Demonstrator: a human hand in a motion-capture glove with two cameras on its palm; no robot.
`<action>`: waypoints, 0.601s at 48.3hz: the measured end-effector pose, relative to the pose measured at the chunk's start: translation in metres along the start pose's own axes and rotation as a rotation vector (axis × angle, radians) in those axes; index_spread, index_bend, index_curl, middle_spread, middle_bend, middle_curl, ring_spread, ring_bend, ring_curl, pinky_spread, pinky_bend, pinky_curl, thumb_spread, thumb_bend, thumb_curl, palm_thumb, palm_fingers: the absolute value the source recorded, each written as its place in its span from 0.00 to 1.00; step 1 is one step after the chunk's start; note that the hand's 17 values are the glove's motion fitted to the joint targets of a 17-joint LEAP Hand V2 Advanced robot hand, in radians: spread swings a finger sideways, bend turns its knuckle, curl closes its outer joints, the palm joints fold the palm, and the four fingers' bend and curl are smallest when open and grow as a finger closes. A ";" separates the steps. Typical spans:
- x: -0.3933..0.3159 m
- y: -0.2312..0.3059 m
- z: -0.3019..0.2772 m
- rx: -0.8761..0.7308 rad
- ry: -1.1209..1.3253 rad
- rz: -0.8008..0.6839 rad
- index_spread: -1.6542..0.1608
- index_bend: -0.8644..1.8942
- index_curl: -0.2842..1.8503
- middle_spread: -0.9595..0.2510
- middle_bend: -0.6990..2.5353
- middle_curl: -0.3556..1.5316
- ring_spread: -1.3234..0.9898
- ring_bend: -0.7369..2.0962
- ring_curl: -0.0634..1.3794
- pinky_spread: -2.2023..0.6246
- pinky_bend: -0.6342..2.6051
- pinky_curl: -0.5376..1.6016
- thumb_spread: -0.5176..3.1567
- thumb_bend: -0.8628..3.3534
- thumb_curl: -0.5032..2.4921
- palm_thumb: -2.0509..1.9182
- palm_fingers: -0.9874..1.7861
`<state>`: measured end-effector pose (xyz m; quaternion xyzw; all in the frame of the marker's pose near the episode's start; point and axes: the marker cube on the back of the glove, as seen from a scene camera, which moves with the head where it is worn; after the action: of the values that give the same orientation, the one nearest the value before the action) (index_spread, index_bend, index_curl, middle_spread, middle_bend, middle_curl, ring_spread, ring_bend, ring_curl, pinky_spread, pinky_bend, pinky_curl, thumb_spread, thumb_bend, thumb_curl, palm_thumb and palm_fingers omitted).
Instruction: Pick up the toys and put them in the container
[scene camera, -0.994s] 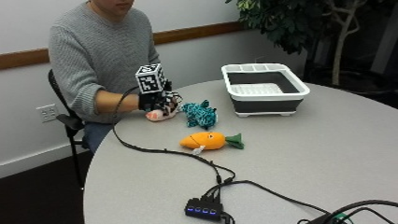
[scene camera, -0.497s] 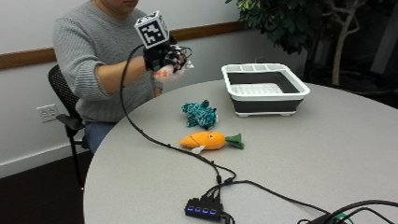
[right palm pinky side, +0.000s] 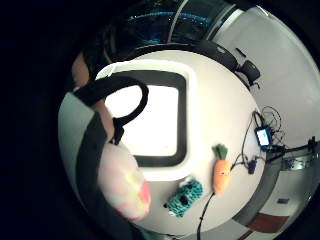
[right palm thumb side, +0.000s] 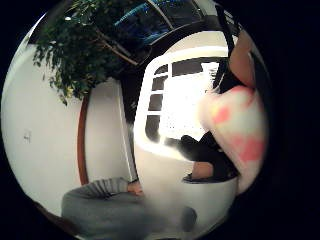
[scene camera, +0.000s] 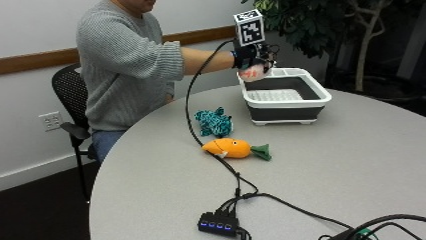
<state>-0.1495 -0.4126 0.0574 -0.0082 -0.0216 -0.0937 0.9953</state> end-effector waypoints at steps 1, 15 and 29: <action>0.001 -0.001 0.004 -0.016 0.002 0.009 0.68 0.52 0.50 0.60 0.44 0.53 0.34 0.58 0.45 0.63 0.50 0.47 0.32 0.23 0.47 0.65 0.63; 0.020 0.030 0.023 -0.175 0.006 0.021 0.70 0.35 0.40 0.65 0.26 0.43 0.47 0.38 0.34 0.74 0.56 0.48 0.44 0.19 0.39 0.51 0.22; 0.046 0.076 -0.005 -0.141 0.061 0.032 0.72 0.35 0.33 0.68 0.25 0.37 0.52 0.33 0.29 0.79 0.51 0.44 0.47 0.19 0.32 0.50 0.27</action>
<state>-0.0897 -0.3462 0.0535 -0.0757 0.0156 -0.0790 0.9939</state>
